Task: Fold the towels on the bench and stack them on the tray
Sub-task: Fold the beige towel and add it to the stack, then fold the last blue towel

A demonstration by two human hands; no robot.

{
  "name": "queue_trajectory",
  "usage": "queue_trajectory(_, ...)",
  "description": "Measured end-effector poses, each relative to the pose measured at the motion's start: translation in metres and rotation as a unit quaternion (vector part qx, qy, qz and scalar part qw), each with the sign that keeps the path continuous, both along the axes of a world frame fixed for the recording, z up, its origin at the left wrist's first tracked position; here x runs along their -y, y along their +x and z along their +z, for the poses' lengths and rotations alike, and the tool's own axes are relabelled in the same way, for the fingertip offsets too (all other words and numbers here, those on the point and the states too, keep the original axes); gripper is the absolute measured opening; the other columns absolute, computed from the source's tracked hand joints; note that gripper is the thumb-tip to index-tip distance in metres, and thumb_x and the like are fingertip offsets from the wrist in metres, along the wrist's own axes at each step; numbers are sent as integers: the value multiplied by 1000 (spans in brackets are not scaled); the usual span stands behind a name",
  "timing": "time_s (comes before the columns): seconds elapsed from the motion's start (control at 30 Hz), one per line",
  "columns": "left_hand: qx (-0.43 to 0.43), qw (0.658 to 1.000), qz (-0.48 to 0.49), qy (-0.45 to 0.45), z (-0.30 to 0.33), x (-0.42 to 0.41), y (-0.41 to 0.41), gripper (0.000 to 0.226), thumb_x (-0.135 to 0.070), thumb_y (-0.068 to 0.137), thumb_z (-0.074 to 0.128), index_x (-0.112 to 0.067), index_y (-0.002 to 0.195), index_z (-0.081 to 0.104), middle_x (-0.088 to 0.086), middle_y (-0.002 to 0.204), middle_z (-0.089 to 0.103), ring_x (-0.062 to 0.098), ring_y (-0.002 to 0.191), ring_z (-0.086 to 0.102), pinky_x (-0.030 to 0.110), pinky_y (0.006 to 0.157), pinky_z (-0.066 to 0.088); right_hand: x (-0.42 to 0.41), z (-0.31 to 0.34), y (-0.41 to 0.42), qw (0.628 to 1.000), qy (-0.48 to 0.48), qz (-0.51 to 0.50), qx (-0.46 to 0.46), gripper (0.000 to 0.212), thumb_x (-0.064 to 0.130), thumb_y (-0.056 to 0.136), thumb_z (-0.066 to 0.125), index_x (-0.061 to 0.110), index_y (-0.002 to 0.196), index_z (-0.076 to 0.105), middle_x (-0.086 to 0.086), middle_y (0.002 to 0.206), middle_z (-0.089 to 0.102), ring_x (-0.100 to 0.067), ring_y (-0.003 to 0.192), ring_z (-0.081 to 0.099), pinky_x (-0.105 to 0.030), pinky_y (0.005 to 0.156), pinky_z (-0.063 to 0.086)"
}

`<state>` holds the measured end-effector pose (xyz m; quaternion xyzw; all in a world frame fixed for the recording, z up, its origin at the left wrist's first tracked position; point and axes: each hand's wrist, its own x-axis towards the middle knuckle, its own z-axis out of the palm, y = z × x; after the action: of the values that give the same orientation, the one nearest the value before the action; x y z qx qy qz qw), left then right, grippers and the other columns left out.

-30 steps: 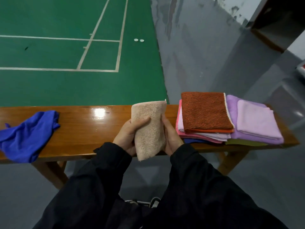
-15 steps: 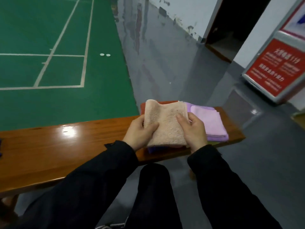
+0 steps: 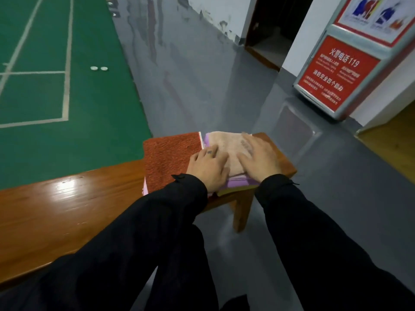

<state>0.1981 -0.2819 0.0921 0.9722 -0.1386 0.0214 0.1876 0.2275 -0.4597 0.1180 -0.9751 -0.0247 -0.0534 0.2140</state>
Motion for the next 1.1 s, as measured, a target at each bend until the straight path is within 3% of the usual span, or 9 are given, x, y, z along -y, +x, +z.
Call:
queue_trajectory(0.07, 15, 1000, -9, -13, 3, -1, 2, 37, -39, 97, 47, -22, 130, 54, 10, 144, 45, 37, 131, 47, 48, 108, 35, -7, -8, -4, 992, -116, 33, 29, 39, 39, 99, 47, 31, 134, 62, 2, 141, 61, -24, 134, 48, -45, 114, 36)
queue_trajectory(0.23, 80, 952, 66, -288, 46, -29, -8, 20, -24, 99, 54, -15, 98, 72, 8, 104, 72, 28, 100, 64, 36, 85, 48, -64, 23, -25, 984, 54, 84, 150, 26, 31, 96, 51, 23, 109, 73, 1, 108, 72, -22, 104, 62, -40, 93, 49)
queue_trajectory(0.4, 53, 866, 202, -454, 46, -118, -45, 21, -31, 94, 56, -15, 83, 66, 1, 83, 72, 19, 86, 70, 37, 82, 56, -165, 31, -51, 964, 208, 148, 74, 16, 31, 97, 61, 23, 101, 74, 8, 98, 73, -13, 93, 67, -37, 86, 55)
queue_trajectory(0.5, 50, 827, 266, -493, 28, -189, -91, 14, -23, 96, 58, -18, 84, 63, -1, 86, 69, 18, 87, 71, 32, 75, 57, -243, 13, -75, 945, 262, 197, -5, 12, 27, 97, 66, 20, 97, 75, 8, 90, 75, -9, 87, 69, -33, 82, 57)
queue_trajectory(0.67, 28, 771, 392, -501, -18, -280, -168, 6, -17, 100, 54, -15, 96, 57, 0, 95, 63, 22, 90, 65, 28, 74, 50, -365, -24, -128, 891, 332, 219, -220, 11, 10, 95, 66, 8, 90, 74, -3, 83, 74, -19, 81, 71, -46, 88, 59)
queue_trajectory(0.8, 15, 797, 439, -415, -35, -339, -213, 15, -25, 99, 55, -12, 102, 63, 2, 101, 68, 23, 95, 67, 30, 80, 53, -421, -41, -166, 855, 335, 254, -302, 15, 12, 100, 62, 8, 89, 72, -3, 82, 71, -18, 79, 66, -42, 83, 59)
queue_trajectory(0.9, 11, 854, 502, -133, -50, -399, -252, 30, -30, 96, 56, -15, 120, 66, 7, 125, 63, 24, 114, 57, 32, 92, 45, -440, -49, -177, 843, 328, 267, -333, 11, 16, 102, 61, 13, 98, 71, -1, 90, 71, -15, 82, 66, -30, 72, 54)
queue_trajectory(1.0, -78, 779, 622, -25, -77, -469, -292, 55, -32, 94, 54, -17, 145, 45, 10, 158, 36, 33, 148, 25, 50, 114, 29, -445, -55, -184, 843, 320, 282, -327, 11, 19, 102, 62, 14, 102, 72, -2, 95, 74, -13, 82, 67, -28, 70, 52)
queue_trajectory(1.1, -143, 744, 653, 4, -99, -515, -321, 48, -29, 97, 52, -10, 141, 48, 14, 154, 40, 38, 141, 34, 51, 112, 33, -440, -60, -183, 843, 295, 292, -342, 11, 20, 102, 63, 17, 100, 73, -3, 96, 75, -16, 85, 69, -32, 74, 55)
